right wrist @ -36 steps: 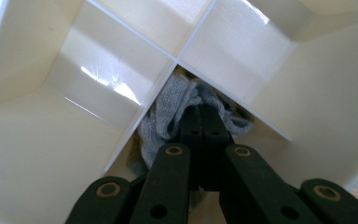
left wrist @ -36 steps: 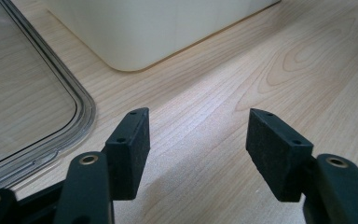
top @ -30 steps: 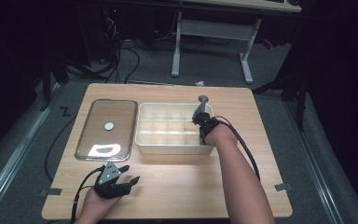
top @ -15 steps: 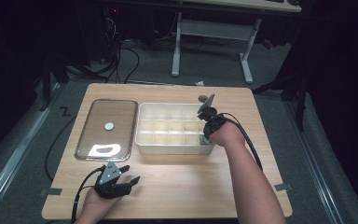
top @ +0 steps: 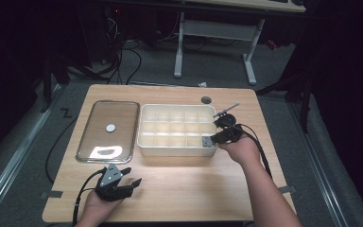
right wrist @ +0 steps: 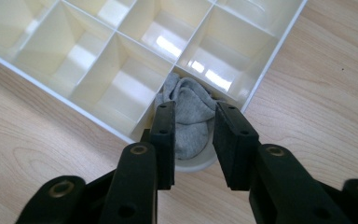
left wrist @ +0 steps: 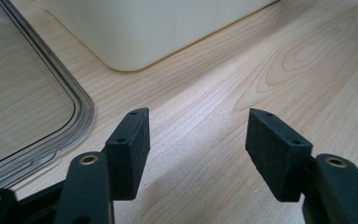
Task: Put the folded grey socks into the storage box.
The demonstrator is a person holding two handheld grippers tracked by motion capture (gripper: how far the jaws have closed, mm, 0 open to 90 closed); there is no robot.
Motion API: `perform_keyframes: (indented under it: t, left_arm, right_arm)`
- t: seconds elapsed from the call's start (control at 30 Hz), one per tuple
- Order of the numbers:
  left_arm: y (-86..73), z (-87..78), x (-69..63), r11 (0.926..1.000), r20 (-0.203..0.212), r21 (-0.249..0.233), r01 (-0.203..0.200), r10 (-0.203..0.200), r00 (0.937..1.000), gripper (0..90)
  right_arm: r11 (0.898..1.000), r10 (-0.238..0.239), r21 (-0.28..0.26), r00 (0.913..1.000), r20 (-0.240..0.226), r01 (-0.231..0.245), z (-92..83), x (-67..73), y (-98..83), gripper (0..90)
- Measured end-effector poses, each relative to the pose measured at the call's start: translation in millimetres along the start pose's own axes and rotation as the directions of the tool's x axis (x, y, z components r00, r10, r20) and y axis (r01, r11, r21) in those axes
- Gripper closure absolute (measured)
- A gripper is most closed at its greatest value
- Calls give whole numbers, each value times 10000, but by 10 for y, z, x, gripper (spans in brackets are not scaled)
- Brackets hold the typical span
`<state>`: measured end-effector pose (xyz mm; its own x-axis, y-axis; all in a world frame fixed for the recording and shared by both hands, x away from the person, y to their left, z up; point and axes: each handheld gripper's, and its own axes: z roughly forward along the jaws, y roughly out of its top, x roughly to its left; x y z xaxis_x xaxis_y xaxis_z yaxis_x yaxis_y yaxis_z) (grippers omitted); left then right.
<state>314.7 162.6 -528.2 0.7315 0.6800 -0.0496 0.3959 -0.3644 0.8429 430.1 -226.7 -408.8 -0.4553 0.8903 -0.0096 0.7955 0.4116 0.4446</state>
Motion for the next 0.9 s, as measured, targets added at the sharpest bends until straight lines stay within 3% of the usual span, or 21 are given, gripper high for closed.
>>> perform_keyframes:
  t: [0.07, 0.17, 0.23, 0.3, 0.37, 0.57, 0.9]
  left_arm:
    - [-2, -4, 5, 10000, -58, 18, 17, -17, 10000, 405]
    - [1, -8, 14, 10000, -49, 50, 69, -69, 10000, 405]
    - [11, -10, 12, 9999, -77, -24, 99, -99, 9999, 405]
    - [15, -9, 5, 10000, -58, 15, 31, -31, 10000, 404]
    - [9, 2, -1, 9999, -30, 95, -42, 42, 10000, 404]
    - [11, -15, -8, 10000, -2, 10, 46, -46, 10000, 405]
    - [28, -43, -57, 10000, -60, -77, -55, 54, 10000, 394]
  right_arm:
    - [9997, -47, -247, 9998, 172, 51, -14, -1, -63, 659]
    - [9969, 135, -780, 9999, 73, -129, -47, -11, -158, 619]
    - [9940, 4, -1095, 9997, 252, 24, -75, 7, -218, 595]
    - [9898, 191, -1410, 9998, 15, -186, -93, 3, -282, 568]
    - [9877, 38, -1561, 9996, 277, 6, -113, 32, -343, 555]
    - [9668, 379, -2526, 9993, -67, -384, -158, 90, -571, 516]
    - [9403, 486, -3360, 9984, -278, -551, -89, 211, -927, 500]
